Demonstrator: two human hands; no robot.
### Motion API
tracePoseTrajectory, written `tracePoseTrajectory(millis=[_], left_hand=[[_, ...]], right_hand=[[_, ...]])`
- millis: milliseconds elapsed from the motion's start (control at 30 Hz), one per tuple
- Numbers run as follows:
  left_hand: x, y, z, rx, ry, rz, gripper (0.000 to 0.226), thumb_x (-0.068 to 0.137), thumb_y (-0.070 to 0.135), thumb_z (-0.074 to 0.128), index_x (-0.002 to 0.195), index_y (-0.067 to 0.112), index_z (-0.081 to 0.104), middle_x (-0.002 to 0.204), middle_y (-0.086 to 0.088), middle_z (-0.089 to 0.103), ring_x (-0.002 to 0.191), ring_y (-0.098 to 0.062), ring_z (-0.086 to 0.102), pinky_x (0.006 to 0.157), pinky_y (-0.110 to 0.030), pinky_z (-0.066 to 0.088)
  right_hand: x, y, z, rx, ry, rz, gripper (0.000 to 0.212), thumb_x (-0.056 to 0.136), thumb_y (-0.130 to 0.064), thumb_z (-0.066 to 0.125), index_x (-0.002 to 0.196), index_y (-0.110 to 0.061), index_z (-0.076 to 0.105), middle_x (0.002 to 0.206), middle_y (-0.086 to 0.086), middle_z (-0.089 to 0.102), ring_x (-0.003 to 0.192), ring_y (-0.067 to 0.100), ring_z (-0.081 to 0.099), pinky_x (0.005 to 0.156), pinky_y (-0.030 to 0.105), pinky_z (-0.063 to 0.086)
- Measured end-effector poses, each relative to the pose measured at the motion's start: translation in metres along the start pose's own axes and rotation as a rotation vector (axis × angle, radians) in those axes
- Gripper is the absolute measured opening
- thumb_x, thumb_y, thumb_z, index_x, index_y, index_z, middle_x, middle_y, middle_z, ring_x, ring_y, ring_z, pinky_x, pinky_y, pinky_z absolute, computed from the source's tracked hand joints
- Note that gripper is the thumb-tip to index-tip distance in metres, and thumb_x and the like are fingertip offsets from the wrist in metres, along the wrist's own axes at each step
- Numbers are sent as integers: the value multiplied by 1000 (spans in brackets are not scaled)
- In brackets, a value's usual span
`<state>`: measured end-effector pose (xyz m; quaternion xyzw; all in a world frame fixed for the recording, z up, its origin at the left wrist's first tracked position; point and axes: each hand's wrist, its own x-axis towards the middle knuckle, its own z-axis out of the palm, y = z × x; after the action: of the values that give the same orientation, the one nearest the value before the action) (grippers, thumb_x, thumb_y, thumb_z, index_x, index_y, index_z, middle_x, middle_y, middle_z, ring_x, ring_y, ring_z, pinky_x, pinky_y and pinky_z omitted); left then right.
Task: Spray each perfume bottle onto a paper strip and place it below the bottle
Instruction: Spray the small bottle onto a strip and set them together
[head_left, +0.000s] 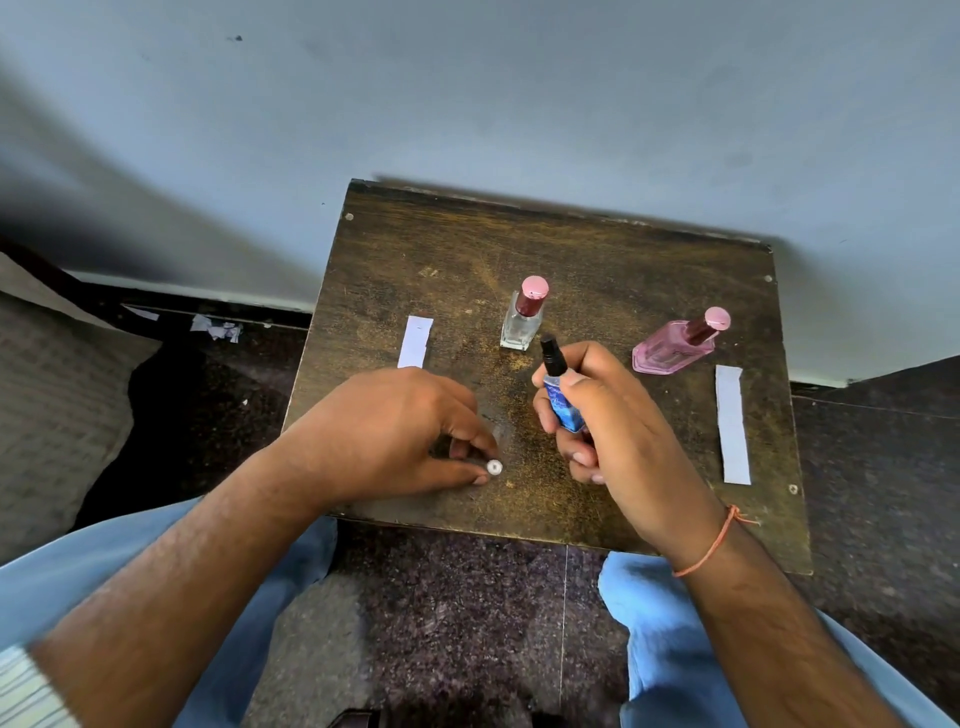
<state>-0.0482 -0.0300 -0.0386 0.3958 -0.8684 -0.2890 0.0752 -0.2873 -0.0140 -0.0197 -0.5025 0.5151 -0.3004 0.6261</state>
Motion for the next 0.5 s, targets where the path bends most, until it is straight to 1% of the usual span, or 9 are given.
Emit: tracePoseTrajectory(millis=[100, 133, 200, 300, 400, 500], left_hand=[[0, -1, -2, -63, 29, -30, 15, 92, 52, 79, 106, 48, 80, 95, 24, 73, 89, 6, 70, 69, -31, 61], [0, -1, -3, -78, 39, -50, 18, 90, 52, 81, 107, 47, 79, 95, 24, 73, 89, 7, 69, 71, -30, 61], [-1, -1, -3, -84, 32, -69, 33, 85, 57, 82, 115, 48, 75, 96, 25, 70, 92, 8, 68, 75, -29, 60], [5, 11, 3, -65, -8, -18, 51, 82, 65, 79, 129, 50, 67, 98, 27, 67, 95, 8, 65, 79, -26, 58], [10, 23, 11, -22, 49, 2, 54, 83, 70, 76, 132, 47, 66, 96, 25, 66, 90, 5, 66, 75, -29, 60], [16, 36, 21, -35, 100, 22, 48, 85, 67, 76, 125, 42, 71, 93, 20, 67, 84, -2, 68, 69, -33, 61]], right_hand=[[1, 3, -1, -38, 0, -18, 24, 99, -33, 47, 108, -15, 62, 85, 3, 61, 60, 8, 42, 53, 20, 34], [1, 3, -1, -47, -3, -24, 23, 100, -31, 47, 109, -16, 62, 86, 3, 62, 61, 8, 43, 54, 19, 35], [1, 4, 0, -60, -6, -25, 23, 100, -31, 47, 110, -17, 63, 87, 3, 62, 62, 9, 44, 56, 18, 36], [-4, 6, -8, -59, 28, -28, 24, 100, -29, 47, 111, -16, 63, 87, 2, 63, 63, 8, 45, 56, 19, 36], [-2, 5, -10, -25, 58, -32, 22, 99, -26, 47, 111, -15, 63, 85, 1, 62, 63, 12, 44, 54, 24, 35], [-2, 6, -12, 10, 97, -33, 24, 98, -25, 49, 112, -13, 63, 83, 2, 61, 61, 16, 41, 50, 27, 32]])
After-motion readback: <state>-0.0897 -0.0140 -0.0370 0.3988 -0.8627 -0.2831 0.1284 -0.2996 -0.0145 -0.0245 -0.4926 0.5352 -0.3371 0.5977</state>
